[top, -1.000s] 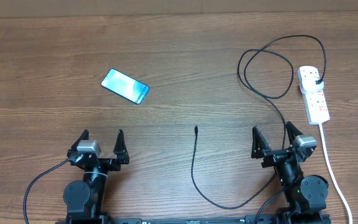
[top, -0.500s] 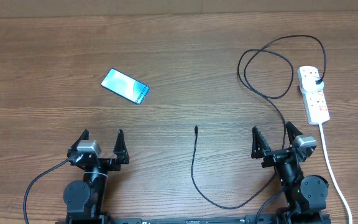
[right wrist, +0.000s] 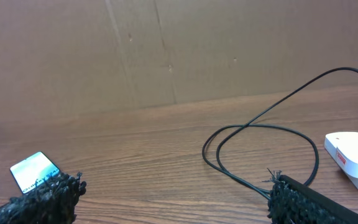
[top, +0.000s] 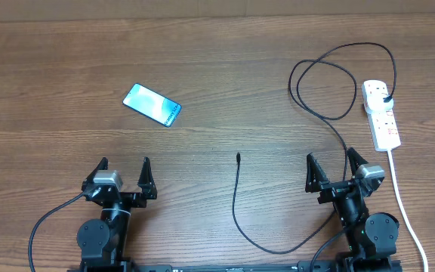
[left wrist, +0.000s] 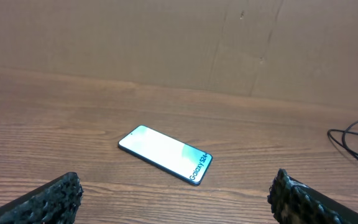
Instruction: Plug charger to phone and switch on socket
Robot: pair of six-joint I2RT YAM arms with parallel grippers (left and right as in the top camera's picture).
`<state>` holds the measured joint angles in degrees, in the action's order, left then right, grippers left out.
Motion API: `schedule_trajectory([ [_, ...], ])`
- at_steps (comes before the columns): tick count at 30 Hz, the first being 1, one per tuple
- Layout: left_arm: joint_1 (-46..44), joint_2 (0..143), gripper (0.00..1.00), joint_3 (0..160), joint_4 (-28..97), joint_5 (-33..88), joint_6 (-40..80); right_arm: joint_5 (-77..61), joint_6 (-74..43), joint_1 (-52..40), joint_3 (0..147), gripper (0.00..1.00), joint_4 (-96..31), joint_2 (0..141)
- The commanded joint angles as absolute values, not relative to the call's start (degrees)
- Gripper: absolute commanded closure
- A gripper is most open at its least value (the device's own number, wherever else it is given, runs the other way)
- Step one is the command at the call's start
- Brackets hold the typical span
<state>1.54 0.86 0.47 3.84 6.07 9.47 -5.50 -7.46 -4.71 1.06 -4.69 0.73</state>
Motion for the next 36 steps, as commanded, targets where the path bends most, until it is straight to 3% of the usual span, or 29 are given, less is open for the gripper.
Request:
schedule_trajectory([
  [1, 1.85, 0.25, 0.0, 0.27, 3.88, 7.05, 10.31, -5.02, -7.25, -5.04, 0.47, 0.0, -4.43, 0.16],
  [14, 1.85, 0.25, 0.0, 0.27, 3.81, 7.25, 10.22, -5.02, -7.25, -5.04, 0.47, 0.0, -4.45, 0.16],
  [18, 1.85, 0.25, 0.0, 1.13, 4.38, 11.75, 5.23, -5.02, -7.25, -5.04, 0.47, 0.0, -4.45, 0.16],
  [36, 1.87, 4.34, 0.0, 22.57, 18.2, 10.52, 6.48, -5.02, -7.25, -5.04, 0.47, 0.0, -4.43, 0.16],
])
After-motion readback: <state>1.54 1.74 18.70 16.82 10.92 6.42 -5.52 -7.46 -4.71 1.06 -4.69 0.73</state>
